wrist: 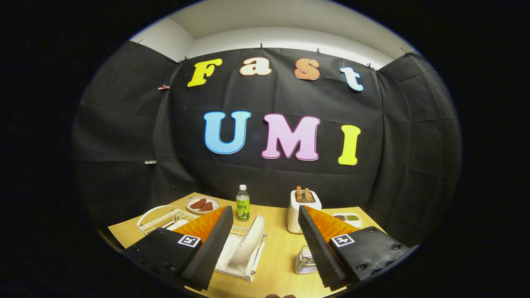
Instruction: Take the plate from the dish rack, then take the spoon from the basket and place it into the plate.
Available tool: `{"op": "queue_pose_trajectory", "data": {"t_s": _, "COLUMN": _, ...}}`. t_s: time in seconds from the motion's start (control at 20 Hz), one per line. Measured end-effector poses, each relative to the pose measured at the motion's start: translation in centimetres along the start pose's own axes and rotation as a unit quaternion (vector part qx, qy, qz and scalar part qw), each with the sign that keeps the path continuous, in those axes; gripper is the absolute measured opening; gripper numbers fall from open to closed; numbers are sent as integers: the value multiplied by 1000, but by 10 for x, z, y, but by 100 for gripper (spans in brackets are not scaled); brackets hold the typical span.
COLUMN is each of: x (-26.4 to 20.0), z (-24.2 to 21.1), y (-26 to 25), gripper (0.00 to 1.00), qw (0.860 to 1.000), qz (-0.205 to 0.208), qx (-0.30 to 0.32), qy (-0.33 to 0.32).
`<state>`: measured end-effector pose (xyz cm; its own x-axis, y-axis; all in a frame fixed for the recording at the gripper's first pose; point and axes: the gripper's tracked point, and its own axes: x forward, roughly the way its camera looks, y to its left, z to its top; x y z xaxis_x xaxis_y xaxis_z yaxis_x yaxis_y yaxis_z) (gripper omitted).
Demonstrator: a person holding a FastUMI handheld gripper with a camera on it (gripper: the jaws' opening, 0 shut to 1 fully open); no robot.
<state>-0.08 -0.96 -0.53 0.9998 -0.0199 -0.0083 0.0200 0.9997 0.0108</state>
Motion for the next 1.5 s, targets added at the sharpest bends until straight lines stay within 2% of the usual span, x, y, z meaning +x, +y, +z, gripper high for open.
{"op": "queue_pose_trajectory", "data": {"t_s": 0.65, "x": 29, "z": -23, "y": -2, "gripper": 98, "qw": 999, "qz": -1, "qx": -1, "qy": 41}}
{"op": "queue_pose_trajectory", "data": {"t_s": 0.75, "x": 45, "z": -23, "y": 2, "gripper": 98, "qw": 999, "qz": 10, "qx": -8, "qy": 41}}
{"op": "queue_pose_trajectory", "data": {"t_s": 1.0, "x": 83, "z": -41, "y": 10, "gripper": 98, "qw": 994, "qz": 45, "qx": -24, "qy": 96}}
{"op": "queue_pose_trajectory", "data": {"t_s": 1.15, "x": 107, "z": -58, "y": 13, "gripper": 98, "qw": 989, "qz": 58, "qx": -37, "qy": 133}}
{"op": "queue_pose_trajectory", "data": {"t_s": 1.25, "x": 121, "z": -71, "y": 16, "gripper": 98, "qw": 984, "qz": 61, "qx": -11, "qy": 166}}
{"op": "queue_pose_trajectory", "data": {"t_s": 1.5, "x": 148, "z": -123, "y": 13, "gripper": 99, "qw": 958, "qz": 37, "qx": 24, "qy": 283}}
